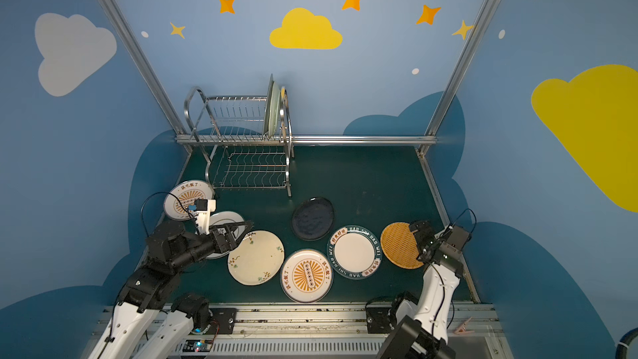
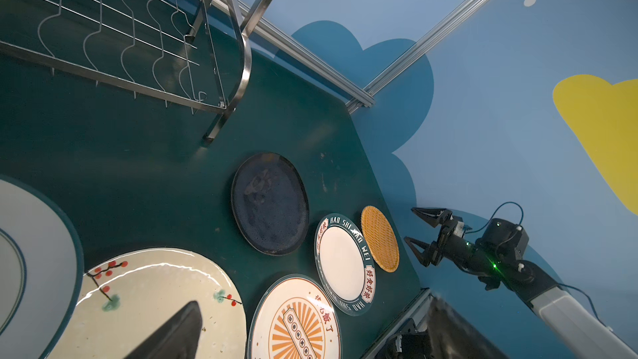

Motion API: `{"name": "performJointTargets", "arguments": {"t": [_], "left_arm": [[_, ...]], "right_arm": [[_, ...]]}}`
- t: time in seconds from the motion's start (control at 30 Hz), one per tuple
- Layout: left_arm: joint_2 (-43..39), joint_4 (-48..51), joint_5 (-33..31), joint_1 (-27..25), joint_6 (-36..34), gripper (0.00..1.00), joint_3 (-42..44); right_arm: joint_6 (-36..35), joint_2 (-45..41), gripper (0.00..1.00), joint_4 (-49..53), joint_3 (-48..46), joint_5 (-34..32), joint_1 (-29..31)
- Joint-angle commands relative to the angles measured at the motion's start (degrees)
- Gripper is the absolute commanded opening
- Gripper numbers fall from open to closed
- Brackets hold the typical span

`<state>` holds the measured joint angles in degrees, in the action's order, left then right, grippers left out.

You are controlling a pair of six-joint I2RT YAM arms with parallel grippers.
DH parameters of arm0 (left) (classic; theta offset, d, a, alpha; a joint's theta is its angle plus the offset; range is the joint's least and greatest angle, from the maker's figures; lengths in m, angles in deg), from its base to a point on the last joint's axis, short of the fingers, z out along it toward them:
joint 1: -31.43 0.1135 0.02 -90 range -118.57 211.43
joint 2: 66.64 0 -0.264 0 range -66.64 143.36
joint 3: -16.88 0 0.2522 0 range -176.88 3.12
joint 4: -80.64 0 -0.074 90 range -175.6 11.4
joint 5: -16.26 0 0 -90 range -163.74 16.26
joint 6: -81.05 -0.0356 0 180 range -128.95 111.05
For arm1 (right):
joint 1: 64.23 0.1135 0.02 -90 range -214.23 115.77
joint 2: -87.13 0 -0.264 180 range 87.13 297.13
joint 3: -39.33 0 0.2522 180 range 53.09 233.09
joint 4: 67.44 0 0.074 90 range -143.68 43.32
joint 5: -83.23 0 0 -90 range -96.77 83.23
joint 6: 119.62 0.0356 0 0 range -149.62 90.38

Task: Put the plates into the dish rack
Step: 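Grip the bamboo mat's rim with the right gripper and tilt it up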

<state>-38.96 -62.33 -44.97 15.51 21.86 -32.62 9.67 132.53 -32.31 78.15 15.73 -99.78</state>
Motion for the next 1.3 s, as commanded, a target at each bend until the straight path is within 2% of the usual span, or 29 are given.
{"name": "performJointTargets", "arguments": {"t": [0.0,0.1,0.3,0.47,0.63,0.73,0.97,1.27], "left_arm": [[0.4,-1.2,-0.1,-0.5,-0.3,1.00,0.4],[0.8,-1.4,0.0,-0.8,-0.2,1.00,0.4],[1.3,-1.4,0.0,-1.0,-0.2,1.00,0.5],[1.3,-1.3,-0.3,-0.9,-0.3,1.00,0.4],[1.7,-1.4,-0.3,-0.8,-0.3,1.00,0.5],[1.6,-1.4,-0.4,-0.7,-0.3,1.00,0.4],[1.3,-1.5,-0.3,-0.4,-0.3,1.00,0.4],[1.1,-1.5,-0.4,-0.3,-0.2,1.00,0.4]], "right_arm": [[0.3,-7.4,0.95,1.1,-3.6,-2.1,-4.8],[-0.6,-8.5,0.95,1.9,-4.4,-0.7,-7.3],[-0.1,-3.6,0.92,1.0,-6.5,3.2,-11.6],[0.5,-3.0,0.93,-0.3,-8.1,2.2,-12.3],[2.4,-0.4,0.94,-7.3,-11.2,7.9,-12.4],[2.4,0.5,0.94,-7.8,-11.6,9.4,-12.4],[3.6,3.0,0.93,-12.8,-13.5,12.7,-10.7],[5.7,13.4,0.88,-19.0,-11.8,16.1,-3.9]]}}
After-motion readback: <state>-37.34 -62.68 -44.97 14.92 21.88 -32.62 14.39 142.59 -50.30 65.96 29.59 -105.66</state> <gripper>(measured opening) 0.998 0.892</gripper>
